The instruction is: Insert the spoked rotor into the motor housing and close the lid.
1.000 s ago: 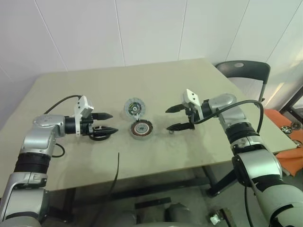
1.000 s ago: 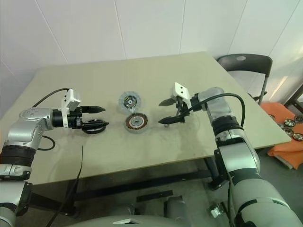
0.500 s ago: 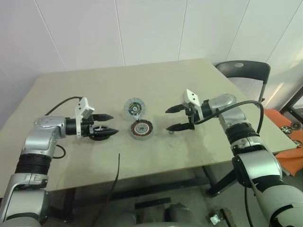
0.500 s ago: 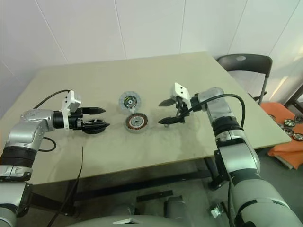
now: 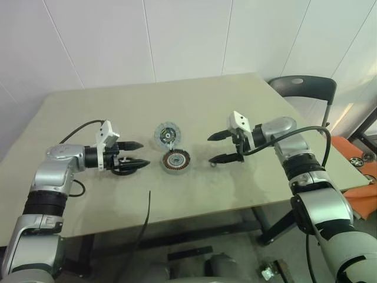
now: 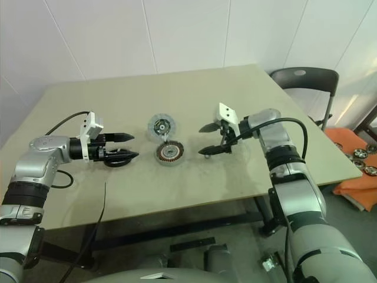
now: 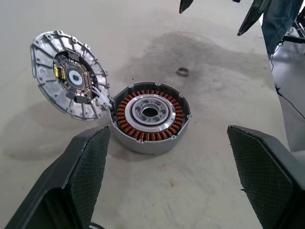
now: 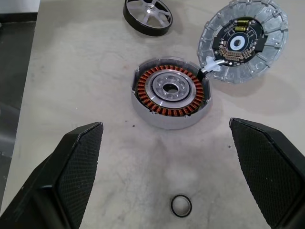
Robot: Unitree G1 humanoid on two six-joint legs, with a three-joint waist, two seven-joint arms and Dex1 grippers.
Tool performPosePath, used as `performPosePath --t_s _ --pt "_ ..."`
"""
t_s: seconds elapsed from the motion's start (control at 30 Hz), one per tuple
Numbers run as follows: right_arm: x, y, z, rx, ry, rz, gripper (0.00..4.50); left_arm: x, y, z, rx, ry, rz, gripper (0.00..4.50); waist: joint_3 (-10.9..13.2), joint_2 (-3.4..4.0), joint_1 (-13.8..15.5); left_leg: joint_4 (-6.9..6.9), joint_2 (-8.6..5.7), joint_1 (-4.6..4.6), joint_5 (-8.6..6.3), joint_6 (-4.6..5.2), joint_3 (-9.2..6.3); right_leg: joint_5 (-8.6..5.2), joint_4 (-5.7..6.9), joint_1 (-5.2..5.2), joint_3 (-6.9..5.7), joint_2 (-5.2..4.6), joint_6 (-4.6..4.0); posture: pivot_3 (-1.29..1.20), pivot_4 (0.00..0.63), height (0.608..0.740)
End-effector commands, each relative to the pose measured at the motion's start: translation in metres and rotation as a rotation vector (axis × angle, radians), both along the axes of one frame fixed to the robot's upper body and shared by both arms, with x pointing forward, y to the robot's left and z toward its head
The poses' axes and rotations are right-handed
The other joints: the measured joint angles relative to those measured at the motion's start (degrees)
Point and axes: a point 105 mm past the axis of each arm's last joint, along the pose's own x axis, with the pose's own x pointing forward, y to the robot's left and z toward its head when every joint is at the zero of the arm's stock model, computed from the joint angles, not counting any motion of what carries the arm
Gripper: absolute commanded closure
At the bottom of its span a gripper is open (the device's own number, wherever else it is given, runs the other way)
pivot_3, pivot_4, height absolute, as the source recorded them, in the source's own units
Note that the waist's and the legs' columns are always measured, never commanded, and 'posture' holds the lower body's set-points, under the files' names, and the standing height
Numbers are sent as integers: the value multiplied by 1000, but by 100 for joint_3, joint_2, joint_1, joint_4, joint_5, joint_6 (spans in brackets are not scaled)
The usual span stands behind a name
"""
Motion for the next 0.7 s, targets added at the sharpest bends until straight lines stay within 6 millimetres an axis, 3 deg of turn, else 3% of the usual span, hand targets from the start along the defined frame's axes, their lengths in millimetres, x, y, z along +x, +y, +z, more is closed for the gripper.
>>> performPosePath --t_s 0.03,0.7 --pt "1 1 17 33 -52 11 61 4 -3 10 8 -44 -17 316 0 0 1 0 0 0 0 0 0 0 0 0 0 0 0 0 0 740" --pt "1 3 15 36 -50 11 61 3 -2 9 3 -46 -10 316 0 0 2 0 0 0 0 0 0 0 0 0 0 0 0 0 0 740"
